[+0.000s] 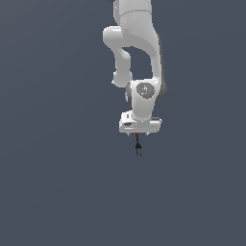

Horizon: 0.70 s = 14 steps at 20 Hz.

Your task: Pick up the object and move it to a goal position.

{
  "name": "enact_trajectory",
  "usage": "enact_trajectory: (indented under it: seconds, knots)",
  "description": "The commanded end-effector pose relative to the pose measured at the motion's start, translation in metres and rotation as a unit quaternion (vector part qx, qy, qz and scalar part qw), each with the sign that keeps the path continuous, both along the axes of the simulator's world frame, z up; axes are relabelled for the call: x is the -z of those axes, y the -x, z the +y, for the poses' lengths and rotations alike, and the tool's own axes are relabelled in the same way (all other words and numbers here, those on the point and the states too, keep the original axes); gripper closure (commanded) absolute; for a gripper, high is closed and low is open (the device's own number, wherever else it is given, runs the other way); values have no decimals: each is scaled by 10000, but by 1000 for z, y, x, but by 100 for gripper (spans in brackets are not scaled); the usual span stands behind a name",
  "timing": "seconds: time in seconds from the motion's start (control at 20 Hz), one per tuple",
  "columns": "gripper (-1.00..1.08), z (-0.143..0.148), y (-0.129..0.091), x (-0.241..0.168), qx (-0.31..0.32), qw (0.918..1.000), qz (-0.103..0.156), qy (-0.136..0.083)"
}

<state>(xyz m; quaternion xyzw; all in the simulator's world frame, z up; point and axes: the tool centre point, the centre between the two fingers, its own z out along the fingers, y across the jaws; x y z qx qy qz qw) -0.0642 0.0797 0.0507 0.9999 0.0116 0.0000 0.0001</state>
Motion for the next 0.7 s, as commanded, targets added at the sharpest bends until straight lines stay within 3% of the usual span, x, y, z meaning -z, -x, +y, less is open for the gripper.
enact_trajectory:
  seconds: [0.0,0.6,0.65]
  knots:
    - [-92,0,1,8,0,10000,5,1]
    - [-92,0,1,45,9,10000,0,0]
    - [108,0,1,45,9,10000,0,0]
